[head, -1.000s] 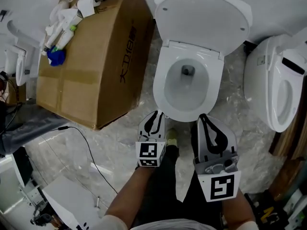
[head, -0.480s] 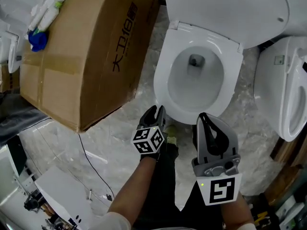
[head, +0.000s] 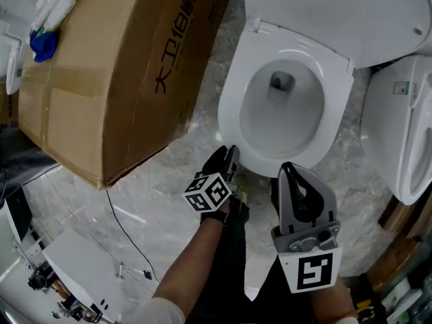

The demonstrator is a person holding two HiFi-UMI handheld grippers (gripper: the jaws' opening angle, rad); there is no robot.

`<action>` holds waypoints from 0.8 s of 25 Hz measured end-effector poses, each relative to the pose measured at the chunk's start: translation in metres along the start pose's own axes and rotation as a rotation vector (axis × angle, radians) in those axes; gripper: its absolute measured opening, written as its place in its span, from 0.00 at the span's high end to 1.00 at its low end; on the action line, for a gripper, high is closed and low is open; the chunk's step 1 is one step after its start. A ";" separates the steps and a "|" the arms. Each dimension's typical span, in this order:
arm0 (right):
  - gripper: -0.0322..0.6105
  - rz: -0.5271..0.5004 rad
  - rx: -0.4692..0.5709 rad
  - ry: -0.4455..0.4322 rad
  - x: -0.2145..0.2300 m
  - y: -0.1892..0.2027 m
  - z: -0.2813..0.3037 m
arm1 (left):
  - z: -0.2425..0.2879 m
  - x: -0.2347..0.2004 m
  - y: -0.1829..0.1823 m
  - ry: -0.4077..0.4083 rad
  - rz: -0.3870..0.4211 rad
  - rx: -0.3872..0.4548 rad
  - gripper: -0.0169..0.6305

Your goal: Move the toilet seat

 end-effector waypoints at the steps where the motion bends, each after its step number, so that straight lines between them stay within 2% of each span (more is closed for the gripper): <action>1: 0.92 0.003 -0.001 0.000 0.000 0.001 0.000 | 0.001 -0.001 0.001 0.014 -0.026 0.004 0.73; 5: 0.92 0.007 -0.010 0.000 0.001 0.004 -0.001 | 0.009 0.003 0.005 0.057 -0.095 -0.001 0.73; 12: 0.92 0.040 -0.029 0.023 0.008 0.001 -0.008 | 0.003 0.007 0.003 -0.005 -0.105 -0.034 0.76; 20: 0.92 0.092 -0.023 0.060 0.021 -0.027 -0.011 | -0.027 0.036 -0.020 -0.007 -0.140 -0.020 0.78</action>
Point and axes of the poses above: the fingertips, and each gripper's own axes: z forward along the fingers, x to its right, y out of its underside, the point moved 3 cm from there along -z, backward along the fingers, and after that the axes turned 2 degrees about x, right-handed, at the moved point
